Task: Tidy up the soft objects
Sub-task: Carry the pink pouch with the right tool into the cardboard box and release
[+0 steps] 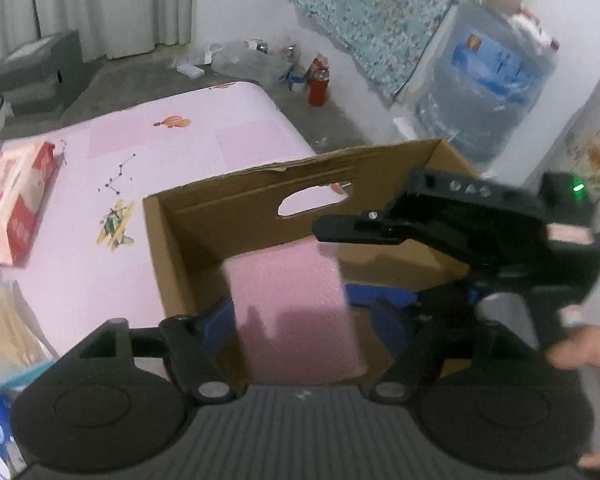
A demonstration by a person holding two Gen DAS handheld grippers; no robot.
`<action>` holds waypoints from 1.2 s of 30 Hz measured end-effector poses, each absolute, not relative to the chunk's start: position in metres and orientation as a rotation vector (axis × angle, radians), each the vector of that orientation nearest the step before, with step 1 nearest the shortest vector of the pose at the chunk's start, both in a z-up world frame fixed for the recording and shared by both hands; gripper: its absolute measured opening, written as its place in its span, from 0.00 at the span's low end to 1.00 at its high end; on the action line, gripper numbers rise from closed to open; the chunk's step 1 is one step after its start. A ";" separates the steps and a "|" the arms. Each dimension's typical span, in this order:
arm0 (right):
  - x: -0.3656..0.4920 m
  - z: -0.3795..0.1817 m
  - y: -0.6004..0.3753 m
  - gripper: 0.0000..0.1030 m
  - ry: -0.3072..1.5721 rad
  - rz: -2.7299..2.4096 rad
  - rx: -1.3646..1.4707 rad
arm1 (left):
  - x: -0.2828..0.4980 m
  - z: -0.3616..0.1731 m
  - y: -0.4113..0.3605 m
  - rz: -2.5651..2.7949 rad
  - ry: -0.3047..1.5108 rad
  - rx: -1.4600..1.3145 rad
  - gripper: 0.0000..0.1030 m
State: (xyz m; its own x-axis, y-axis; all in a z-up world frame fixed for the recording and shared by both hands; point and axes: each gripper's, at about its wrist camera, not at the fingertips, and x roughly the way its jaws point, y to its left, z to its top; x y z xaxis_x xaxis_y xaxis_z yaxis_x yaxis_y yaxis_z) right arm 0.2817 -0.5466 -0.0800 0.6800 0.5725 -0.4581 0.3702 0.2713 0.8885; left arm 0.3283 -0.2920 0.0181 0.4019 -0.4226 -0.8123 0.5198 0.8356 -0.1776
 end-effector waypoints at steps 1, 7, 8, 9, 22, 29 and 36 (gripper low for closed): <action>0.280 -0.081 -0.548 0.69 0.879 0.158 1.329 | 0.328 0.022 -0.287 -0.599 0.984 0.103 0.80; 0.268 -0.059 -0.545 0.68 0.885 0.127 1.197 | 0.317 0.055 -0.260 -0.614 0.907 0.070 0.81; 0.271 -0.059 -0.546 0.68 0.896 0.119 1.166 | 0.313 0.062 -0.252 -0.618 0.893 0.058 0.81; 0.270 -0.056 -0.543 0.68 0.910 0.108 1.130 | 0.311 0.067 -0.247 -0.622 0.882 0.050 0.83; 0.311 -0.072 -0.496 0.41 1.073 0.029 0.783 | 0.269 0.078 -0.109 -0.475 0.832 -0.061 0.86; 0.341 -0.062 -0.469 0.39 1.054 0.092 0.595 | 0.261 0.059 -0.053 -0.348 0.866 -0.115 0.86; 0.351 -0.047 -0.441 0.40 1.043 0.160 0.439 | 0.254 0.045 -0.019 -0.285 0.881 -0.151 0.86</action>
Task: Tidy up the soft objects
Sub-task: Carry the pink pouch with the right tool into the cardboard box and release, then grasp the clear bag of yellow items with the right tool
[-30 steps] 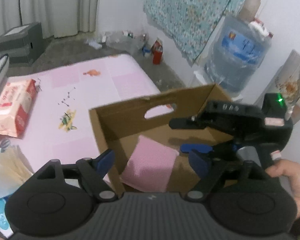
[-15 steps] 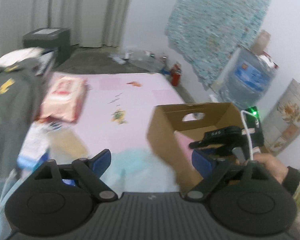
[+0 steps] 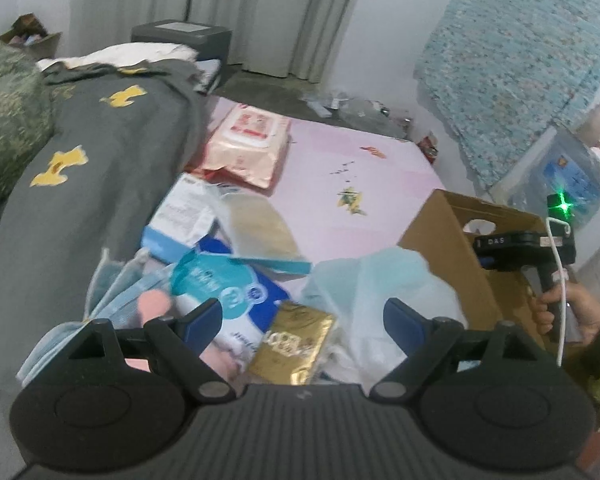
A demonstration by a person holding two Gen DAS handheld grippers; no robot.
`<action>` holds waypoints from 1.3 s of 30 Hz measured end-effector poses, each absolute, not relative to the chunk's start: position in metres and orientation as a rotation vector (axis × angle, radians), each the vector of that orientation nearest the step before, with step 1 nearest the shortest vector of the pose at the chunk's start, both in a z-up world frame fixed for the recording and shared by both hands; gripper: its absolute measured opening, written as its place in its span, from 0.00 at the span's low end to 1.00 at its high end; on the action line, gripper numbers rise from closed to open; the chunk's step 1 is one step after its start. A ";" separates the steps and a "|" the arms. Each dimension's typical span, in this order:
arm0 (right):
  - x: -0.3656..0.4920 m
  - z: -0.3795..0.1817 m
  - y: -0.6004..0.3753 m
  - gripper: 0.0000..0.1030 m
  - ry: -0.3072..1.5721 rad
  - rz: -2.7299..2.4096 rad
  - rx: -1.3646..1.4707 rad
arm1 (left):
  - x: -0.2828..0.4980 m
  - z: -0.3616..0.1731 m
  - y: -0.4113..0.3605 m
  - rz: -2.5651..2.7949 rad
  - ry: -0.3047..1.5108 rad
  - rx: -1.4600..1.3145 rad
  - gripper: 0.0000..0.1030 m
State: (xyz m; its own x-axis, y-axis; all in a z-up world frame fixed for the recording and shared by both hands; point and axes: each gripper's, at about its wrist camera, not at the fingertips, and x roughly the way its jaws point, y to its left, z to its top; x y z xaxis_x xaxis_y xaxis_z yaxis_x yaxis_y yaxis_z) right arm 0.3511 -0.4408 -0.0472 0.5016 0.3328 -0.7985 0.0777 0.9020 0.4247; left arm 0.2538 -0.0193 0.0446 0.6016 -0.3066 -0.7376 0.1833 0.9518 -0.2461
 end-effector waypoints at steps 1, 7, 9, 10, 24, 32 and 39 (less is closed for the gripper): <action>0.351 -0.046 -0.437 0.42 1.040 0.156 0.426 | 0.253 0.044 -0.016 -0.278 0.879 -0.154 0.86; 0.361 -0.053 -0.441 0.47 1.022 0.120 0.458 | 0.250 0.045 -0.005 -0.243 0.842 -0.130 0.86; 0.354 -0.050 -0.445 0.57 0.994 0.105 0.465 | 0.252 0.045 -0.001 -0.240 0.833 -0.116 0.86; 0.351 -0.048 -0.445 0.59 0.974 0.098 0.467 | 0.252 0.046 0.000 -0.240 0.827 -0.110 0.86; 0.363 0.048 -0.385 0.62 0.836 0.494 0.768 | 0.311 0.035 -0.015 -0.165 0.791 -0.041 0.80; 0.449 -0.020 -0.270 0.61 1.180 0.489 0.674 | 0.380 0.002 -0.017 -0.111 0.935 -0.157 0.63; 0.490 -0.076 -0.236 0.61 1.310 0.382 0.632 | 0.416 -0.025 -0.012 -0.115 1.063 -0.225 0.49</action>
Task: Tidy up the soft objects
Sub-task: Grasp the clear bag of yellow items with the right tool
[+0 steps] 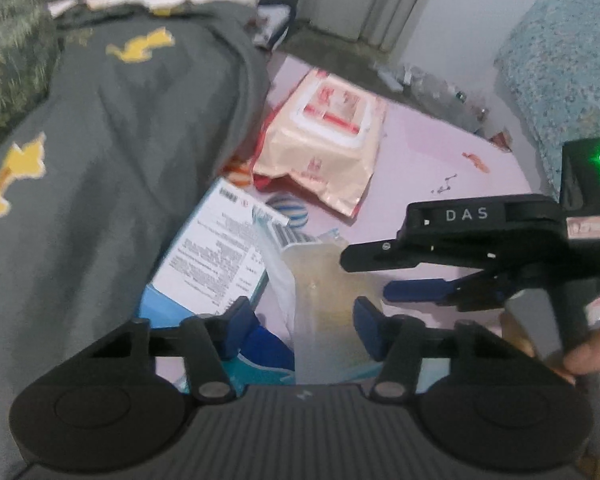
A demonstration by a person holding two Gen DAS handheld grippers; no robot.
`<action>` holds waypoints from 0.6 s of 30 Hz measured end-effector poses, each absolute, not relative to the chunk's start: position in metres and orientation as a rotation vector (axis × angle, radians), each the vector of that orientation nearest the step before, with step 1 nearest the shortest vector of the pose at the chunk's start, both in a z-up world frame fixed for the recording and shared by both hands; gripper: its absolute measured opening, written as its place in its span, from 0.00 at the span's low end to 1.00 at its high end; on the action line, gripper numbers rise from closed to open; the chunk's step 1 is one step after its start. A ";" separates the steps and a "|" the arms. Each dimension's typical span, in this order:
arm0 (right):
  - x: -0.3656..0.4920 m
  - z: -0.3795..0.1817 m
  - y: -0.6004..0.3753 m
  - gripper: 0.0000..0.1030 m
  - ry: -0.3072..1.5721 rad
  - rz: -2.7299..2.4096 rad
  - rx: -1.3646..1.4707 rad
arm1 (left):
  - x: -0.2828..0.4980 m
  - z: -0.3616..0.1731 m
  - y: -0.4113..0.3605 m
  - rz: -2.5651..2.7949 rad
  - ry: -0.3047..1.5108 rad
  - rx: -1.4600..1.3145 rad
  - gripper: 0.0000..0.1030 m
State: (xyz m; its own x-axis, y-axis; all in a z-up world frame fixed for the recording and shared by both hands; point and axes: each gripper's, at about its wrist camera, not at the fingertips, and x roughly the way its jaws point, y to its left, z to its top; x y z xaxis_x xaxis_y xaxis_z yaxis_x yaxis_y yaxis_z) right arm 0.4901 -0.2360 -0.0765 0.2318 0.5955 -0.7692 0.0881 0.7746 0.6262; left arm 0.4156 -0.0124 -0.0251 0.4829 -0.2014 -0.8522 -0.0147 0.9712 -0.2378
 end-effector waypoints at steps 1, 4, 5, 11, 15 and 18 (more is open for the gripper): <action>0.493 -0.083 -0.235 0.61 1.325 0.383 0.642 | 0.419 -0.029 -0.011 -0.109 1.081 -0.236 0.42; 0.496 -0.093 -0.229 0.61 1.332 0.424 0.666 | 0.428 -0.040 -0.006 -0.098 1.105 -0.282 0.40; 0.498 -0.096 -0.227 0.61 1.333 0.430 0.674 | 0.430 -0.042 -0.004 -0.103 1.107 -0.300 0.40; 0.494 -0.096 -0.220 0.49 1.337 0.481 0.665 | 0.436 -0.046 -0.002 -0.111 1.114 -0.367 0.31; 0.490 -0.086 -0.222 0.35 1.309 0.493 0.665 | 0.431 -0.033 -0.005 -0.110 1.085 -0.334 0.27; 0.486 -0.076 -0.227 0.30 1.293 0.512 0.677 | 0.424 -0.021 -0.003 -0.119 1.072 -0.347 0.27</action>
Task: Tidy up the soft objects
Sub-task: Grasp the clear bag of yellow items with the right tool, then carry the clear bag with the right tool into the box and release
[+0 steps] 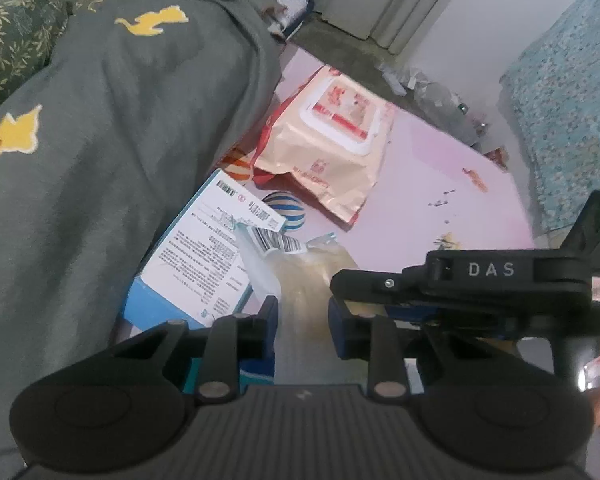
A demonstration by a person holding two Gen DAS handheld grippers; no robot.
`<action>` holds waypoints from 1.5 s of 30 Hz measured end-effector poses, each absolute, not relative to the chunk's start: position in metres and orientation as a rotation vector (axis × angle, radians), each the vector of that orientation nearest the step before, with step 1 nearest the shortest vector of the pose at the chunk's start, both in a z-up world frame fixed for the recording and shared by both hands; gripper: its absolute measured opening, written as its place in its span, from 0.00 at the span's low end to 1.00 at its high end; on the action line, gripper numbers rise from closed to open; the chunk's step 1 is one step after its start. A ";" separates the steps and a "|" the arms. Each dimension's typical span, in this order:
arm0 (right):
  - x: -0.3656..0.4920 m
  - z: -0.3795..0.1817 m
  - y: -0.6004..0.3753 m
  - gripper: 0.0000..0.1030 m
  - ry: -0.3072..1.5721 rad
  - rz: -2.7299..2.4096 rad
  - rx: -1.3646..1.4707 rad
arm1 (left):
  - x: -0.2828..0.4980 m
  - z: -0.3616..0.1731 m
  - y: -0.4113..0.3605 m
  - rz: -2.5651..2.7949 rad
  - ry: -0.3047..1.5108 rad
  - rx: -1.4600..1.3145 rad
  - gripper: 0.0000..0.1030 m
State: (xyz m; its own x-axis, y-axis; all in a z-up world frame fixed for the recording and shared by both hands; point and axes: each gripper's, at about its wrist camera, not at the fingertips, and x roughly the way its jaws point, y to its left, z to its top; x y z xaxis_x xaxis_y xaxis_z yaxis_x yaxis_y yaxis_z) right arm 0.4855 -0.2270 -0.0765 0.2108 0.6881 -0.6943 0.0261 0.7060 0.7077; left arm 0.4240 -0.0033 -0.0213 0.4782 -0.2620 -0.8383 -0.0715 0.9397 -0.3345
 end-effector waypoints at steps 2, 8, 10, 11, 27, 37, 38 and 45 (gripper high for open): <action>0.480 -0.067 -0.231 0.29 1.277 0.524 0.692 | 0.415 -0.008 -0.004 -0.126 1.051 -0.347 0.27; 0.453 -0.024 -0.252 0.29 1.195 0.577 0.736 | 0.380 0.048 -0.024 -0.165 0.968 -0.300 0.26; 0.439 -0.005 -0.266 0.29 1.156 0.602 0.752 | 0.366 0.070 -0.039 -0.192 0.940 -0.276 0.26; 0.431 0.005 -0.276 0.29 1.134 0.615 0.762 | 0.361 0.079 -0.048 -0.204 0.927 -0.260 0.27; 0.304 0.043 -0.527 0.29 0.909 0.338 0.851 | 0.333 0.076 -0.280 -0.574 0.977 -0.100 0.37; 0.301 0.000 -0.569 0.30 0.917 0.161 0.761 | 0.348 0.039 -0.268 -0.499 1.046 -0.133 0.52; 0.298 0.000 -0.569 0.30 0.912 0.164 0.765 | 0.345 0.045 -0.260 -0.494 1.029 -0.130 0.53; 0.286 0.003 -0.544 0.30 0.931 0.214 0.796 | 0.333 0.086 -0.204 -0.453 0.933 -0.164 0.60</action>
